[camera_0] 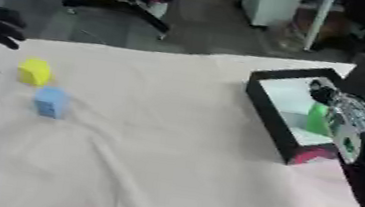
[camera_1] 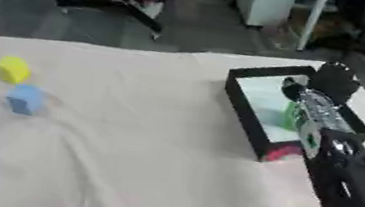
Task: Pick up the objects with one hand, pass them to the other hand, and then place them into the box on the other side of the table.
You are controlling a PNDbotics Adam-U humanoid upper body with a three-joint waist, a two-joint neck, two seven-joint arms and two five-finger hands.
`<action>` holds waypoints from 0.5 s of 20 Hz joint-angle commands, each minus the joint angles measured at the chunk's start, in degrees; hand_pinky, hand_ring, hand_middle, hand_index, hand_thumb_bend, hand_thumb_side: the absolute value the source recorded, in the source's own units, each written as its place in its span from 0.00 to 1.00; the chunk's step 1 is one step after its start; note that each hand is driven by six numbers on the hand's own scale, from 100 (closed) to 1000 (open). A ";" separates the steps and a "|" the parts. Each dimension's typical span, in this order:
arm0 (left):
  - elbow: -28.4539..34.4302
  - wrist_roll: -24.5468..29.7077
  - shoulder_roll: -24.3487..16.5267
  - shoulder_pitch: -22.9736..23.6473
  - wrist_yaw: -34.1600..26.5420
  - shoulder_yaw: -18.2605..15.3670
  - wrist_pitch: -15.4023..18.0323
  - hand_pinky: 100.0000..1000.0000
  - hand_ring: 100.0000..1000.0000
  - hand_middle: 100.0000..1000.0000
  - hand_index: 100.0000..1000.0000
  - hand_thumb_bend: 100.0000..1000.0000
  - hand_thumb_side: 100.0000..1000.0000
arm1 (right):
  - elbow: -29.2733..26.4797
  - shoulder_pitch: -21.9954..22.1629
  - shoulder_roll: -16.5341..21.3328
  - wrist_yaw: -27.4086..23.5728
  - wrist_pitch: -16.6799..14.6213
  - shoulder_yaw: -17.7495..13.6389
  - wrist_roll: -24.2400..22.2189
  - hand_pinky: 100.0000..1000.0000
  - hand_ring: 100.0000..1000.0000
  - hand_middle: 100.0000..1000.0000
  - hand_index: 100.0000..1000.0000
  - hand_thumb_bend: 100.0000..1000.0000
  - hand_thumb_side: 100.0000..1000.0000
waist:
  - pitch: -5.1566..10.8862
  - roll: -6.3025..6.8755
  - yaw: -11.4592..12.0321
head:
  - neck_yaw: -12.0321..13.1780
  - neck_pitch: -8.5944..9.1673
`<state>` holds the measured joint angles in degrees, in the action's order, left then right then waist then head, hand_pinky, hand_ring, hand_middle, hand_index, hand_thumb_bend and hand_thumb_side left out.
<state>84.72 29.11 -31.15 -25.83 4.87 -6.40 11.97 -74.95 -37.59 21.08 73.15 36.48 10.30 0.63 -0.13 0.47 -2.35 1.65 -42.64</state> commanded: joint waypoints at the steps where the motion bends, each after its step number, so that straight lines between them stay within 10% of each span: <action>1: -3.09 -3.40 -3.95 -2.82 10.48 -0.79 0.77 0.72 0.68 0.67 0.83 0.83 0.41 | -12.55 0.78 -1.30 6.15 -7.68 3.24 -5.37 0.60 0.82 0.77 0.91 0.65 0.52 | 0.66 0.24 -0.34 | 5.93 -1.09; 2: -4.64 -4.41 -4.90 -3.81 13.87 -0.39 1.22 0.73 0.67 0.65 0.82 0.98 0.41 | -15.59 1.53 -2.44 7.23 -9.74 4.25 -6.94 0.60 0.82 0.76 0.90 0.28 0.32 | 0.65 0.36 -0.53 | 7.40 -1.29; 10: -27.01 -2.69 -10.64 -14.83 39.09 9.84 10.91 0.85 0.71 0.67 0.85 0.68 0.23 | -27.23 6.10 -10.17 9.51 -16.72 10.01 -12.15 0.53 0.81 0.72 0.92 0.18 0.34 | 0.61 0.75 -1.76 | 10.50 -1.31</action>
<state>60.34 25.97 -39.22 -39.32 40.76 2.42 21.36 -100.04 -30.74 11.48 82.43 20.45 19.89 -11.23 -0.13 1.08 -4.04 11.79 -43.79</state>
